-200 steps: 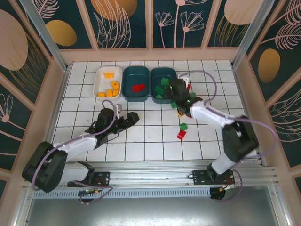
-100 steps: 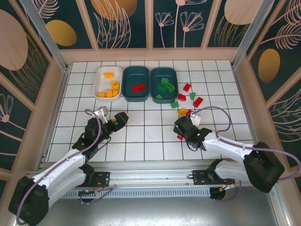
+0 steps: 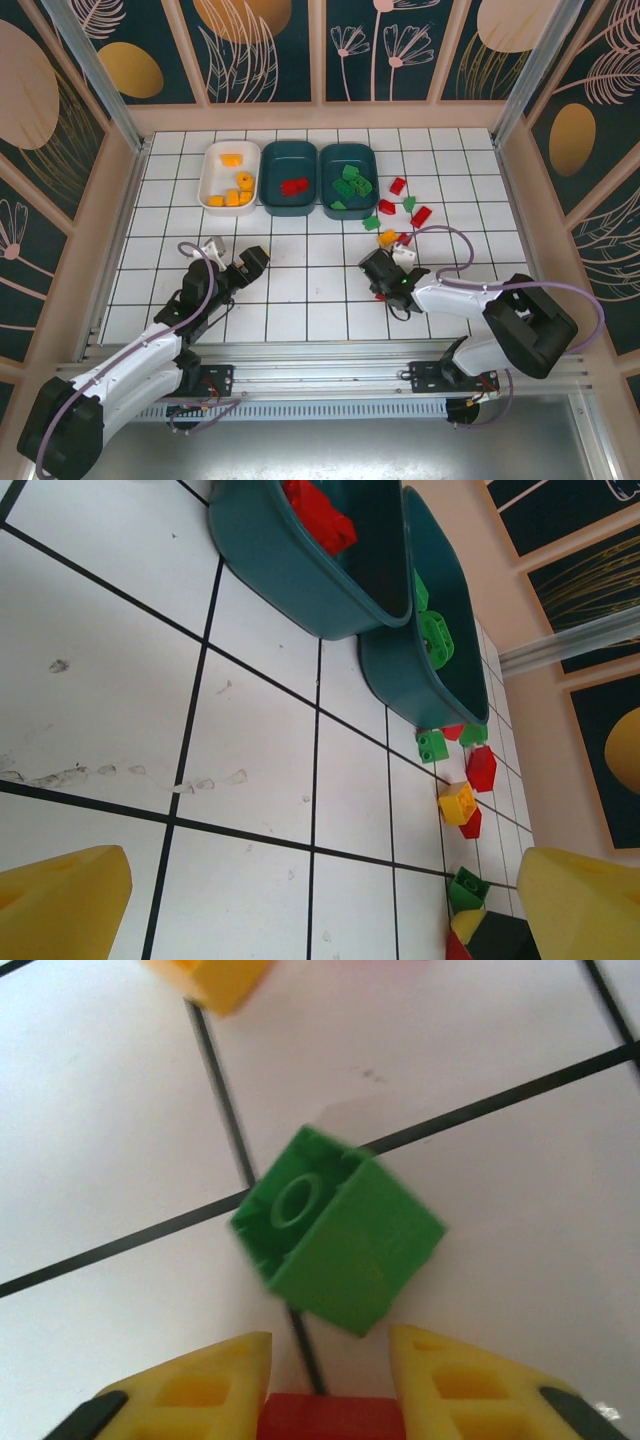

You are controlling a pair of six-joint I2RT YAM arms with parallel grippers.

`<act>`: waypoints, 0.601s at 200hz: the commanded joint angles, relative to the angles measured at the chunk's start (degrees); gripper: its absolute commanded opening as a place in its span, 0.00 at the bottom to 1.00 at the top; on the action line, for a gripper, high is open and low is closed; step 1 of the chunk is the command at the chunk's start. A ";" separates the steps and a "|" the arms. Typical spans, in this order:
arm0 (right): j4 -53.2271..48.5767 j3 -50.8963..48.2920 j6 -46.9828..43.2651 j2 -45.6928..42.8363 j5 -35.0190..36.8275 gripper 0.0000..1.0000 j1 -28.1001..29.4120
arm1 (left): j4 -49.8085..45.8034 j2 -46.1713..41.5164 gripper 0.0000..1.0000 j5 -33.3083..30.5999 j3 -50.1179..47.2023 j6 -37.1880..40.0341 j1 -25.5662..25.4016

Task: Sort the legos into containers by color

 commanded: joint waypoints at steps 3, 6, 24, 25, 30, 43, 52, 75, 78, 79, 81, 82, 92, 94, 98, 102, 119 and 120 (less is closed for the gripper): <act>-0.06 3.04 1.28 -0.75 2.02 0.22 2.52 | 0.51 0.74 0.98 -0.42 0.81 -0.39 -0.29; -0.25 3.48 1.20 -0.82 2.11 0.21 2.87 | 0.48 0.95 0.99 -0.31 0.92 -0.39 -0.23; -0.26 5.59 0.34 -1.22 2.94 0.19 4.96 | 0.41 1.85 0.98 0.06 1.60 -0.13 -0.25; -0.23 5.77 0.25 -1.22 2.96 0.19 5.02 | 0.39 1.87 0.99 0.06 1.63 -0.13 -0.23; -0.08 6.60 -0.21 -1.13 3.16 0.19 5.53 | 0.19 2.09 0.99 0.05 1.80 0.03 -0.17; 0.31 9.09 -1.84 -0.26 3.62 0.19 6.41 | -0.55 2.30 0.99 -0.36 2.17 0.40 -0.27; 1.41 11.01 -3.73 0.70 3.76 0.19 6.58 | -1.62 2.21 0.99 -1.27 2.48 0.79 -0.22; 5.34 17.78 -9.72 4.70 5.04 0.19 6.41 | -6.28 0.83 0.98 -7.15 2.73 0.21 -0.18; 6.00 18.86 -10.60 5.41 5.15 0.19 6.39 | -6.74 0.47 0.99 -8.37 2.50 0.03 -0.20; 6.24 19.17 -11.02 5.70 5.16 0.19 6.31 | -6.88 0.38 0.99 -8.73 2.47 0.00 -0.20; 6.77 19.91 -11.67 6.20 5.23 0.19 6.27 | -7.20 0.17 0.99 -9.35 2.39 -0.20 -0.20; 6.98 20.36 -11.95 6.49 5.25 0.19 6.21 | -7.42 0.06 0.99 -9.75 2.33 -0.25 -0.20; 9.19 24.37 -15.42 9.73 5.27 0.19 5.62 | -9.47 -1.14 0.98 -13.15 1.88 -1.02 -0.12; 9.68 25.28 -15.95 10.46 5.15 0.19 5.47 | -9.78 -1.35 0.99 -13.62 1.80 -1.14 -0.12; 10.55 26.96 -17.23 11.91 4.81 0.18 5.10 | -10.45 -1.80 0.99 -14.44 1.74 -1.21 -0.04; 11.47 28.46 -18.26 13.63 4.30 0.19 4.73 | -11.03 -2.16 0.99 -15.00 1.74 -1.21 0.09; 18.11 33.88 -24.13 19.30 2.51 0.18 3.70 | -12.93 -2.47 0.99 -15.74 2.79 0.52 0.54; 18.40 34.16 -24.46 19.76 2.43 0.18 3.60 | -13.05 -2.45 0.99 -15.71 2.88 0.64 0.56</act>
